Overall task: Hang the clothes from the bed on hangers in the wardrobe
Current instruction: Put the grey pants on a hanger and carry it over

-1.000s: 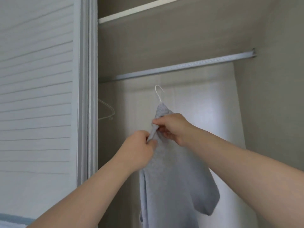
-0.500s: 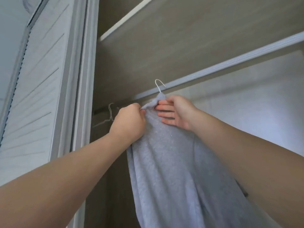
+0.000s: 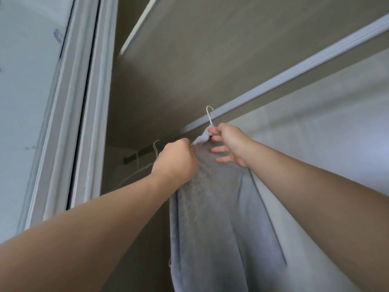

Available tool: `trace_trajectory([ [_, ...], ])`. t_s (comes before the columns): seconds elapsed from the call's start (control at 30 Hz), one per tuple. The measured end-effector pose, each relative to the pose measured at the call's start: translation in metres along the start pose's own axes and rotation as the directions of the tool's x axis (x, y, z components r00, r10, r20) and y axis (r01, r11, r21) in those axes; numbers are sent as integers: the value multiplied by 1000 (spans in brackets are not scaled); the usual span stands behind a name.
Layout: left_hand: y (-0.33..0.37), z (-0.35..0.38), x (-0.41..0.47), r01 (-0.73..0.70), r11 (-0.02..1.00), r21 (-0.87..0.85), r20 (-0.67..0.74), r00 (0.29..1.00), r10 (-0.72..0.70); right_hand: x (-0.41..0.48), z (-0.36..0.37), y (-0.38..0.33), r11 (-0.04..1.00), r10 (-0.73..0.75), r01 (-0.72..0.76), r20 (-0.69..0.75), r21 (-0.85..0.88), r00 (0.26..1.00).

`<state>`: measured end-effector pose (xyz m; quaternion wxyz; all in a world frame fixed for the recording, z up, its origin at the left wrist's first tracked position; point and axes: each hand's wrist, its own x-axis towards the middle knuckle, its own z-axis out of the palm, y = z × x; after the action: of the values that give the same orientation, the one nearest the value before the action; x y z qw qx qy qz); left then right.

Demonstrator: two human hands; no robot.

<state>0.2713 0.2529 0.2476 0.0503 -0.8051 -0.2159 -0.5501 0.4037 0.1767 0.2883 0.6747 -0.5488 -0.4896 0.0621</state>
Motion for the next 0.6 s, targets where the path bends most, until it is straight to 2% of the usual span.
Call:
trace_trajectory([
  [0.13,-14,-3,-4,13,987,159,57,998,-22,10,17,14,999,46,-46,33,2,998],
  [0.3,-25,-17,5,54,911,409,84,992,-97,21,45,20,998,56,-58,86,29,995],
  [0.47,-28,-20,10,67,844,532,111,983,-148,26,64,24,994,95,-99,87,38,992],
  [0.6,-21,-25,5,20,791,612,145,980,-137,24,65,30,995,71,-75,66,64,995],
])
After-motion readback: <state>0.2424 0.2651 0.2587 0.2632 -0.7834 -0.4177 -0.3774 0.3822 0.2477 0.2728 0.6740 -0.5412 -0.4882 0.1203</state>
